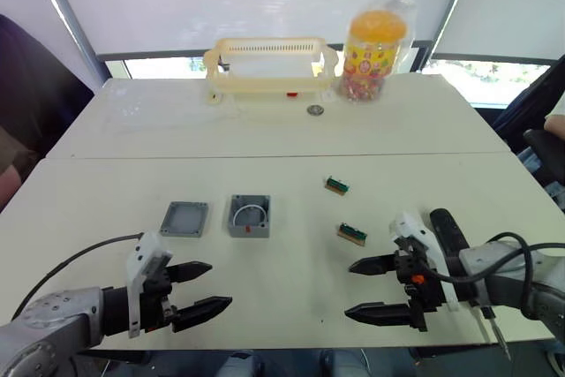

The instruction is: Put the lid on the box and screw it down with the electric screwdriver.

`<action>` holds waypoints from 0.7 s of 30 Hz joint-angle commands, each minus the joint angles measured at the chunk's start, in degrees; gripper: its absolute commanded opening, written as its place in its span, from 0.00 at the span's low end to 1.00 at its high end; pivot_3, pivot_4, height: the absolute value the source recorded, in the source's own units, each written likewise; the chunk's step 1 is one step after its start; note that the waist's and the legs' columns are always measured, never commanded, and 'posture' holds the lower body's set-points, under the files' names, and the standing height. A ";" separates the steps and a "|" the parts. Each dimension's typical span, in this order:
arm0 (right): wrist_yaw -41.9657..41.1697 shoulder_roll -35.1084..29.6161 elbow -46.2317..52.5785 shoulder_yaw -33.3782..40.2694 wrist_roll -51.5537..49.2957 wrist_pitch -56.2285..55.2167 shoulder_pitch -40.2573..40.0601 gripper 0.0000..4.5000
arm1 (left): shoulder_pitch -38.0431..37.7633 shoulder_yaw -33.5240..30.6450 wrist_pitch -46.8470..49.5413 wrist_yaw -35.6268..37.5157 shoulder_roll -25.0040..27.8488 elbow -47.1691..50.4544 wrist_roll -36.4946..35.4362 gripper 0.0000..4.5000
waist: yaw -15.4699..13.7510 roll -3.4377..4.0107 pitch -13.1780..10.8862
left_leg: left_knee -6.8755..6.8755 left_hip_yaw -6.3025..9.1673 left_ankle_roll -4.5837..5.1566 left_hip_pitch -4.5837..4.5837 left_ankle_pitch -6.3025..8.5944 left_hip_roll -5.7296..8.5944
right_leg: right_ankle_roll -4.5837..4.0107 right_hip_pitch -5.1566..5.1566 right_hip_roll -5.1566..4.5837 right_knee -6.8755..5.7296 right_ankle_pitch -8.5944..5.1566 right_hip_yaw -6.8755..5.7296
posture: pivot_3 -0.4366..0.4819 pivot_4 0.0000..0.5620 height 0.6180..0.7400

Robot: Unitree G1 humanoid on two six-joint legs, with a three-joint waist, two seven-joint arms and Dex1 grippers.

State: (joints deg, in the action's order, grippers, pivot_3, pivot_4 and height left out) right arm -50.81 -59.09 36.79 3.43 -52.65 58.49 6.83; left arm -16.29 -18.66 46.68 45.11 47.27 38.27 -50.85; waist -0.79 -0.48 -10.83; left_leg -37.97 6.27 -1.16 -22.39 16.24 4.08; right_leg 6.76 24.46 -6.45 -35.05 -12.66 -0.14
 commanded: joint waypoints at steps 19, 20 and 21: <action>20.04 9.33 5.22 -9.69 -3.15 8.74 17.91 1.00 | 56.27 34.29 -13.37 32.58 15.29 -26.72 29.99 1.00 | 0.22 -0.07 -0.06 | 0.02 -0.10 0.13 -0.16 0.07 0.10 | 0.30 0.22 0.01 -0.10 0.16 -0.03 | 0.48 0.27 1.00; 20.94 10.56 5.27 -10.57 -1.88 8.01 17.26 1.00 | 58.42 36.08 -13.22 32.63 12.86 -28.02 31.17 1.00 | 0.22 -0.09 -0.07 | 0.00 -0.10 0.13 -0.17 0.07 0.10 | 0.30 0.21 0.02 -0.11 0.16 -0.03 | 0.48 0.27 1.00; 21.47 11.43 5.30 -11.15 -0.89 7.43 16.76 1.00 | 59.93 37.32 -13.07 32.65 11.09 -28.98 32.12 1.00 | 0.21 -0.08 -0.07 | -0.01 -0.10 0.13 -0.18 0.07 0.11 | 0.31 0.21 0.02 -0.11 0.16 -0.02 | 0.48 0.27 1.00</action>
State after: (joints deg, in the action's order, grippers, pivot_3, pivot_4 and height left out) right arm -30.40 -48.22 40.37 -7.32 -55.26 67.74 23.63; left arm 41.98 17.33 34.24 77.12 59.17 10.28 -20.76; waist -0.59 -0.57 -10.90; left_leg -38.00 6.17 -1.02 -22.53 16.31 4.19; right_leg 7.08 24.64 -6.44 -35.19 -12.50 -0.16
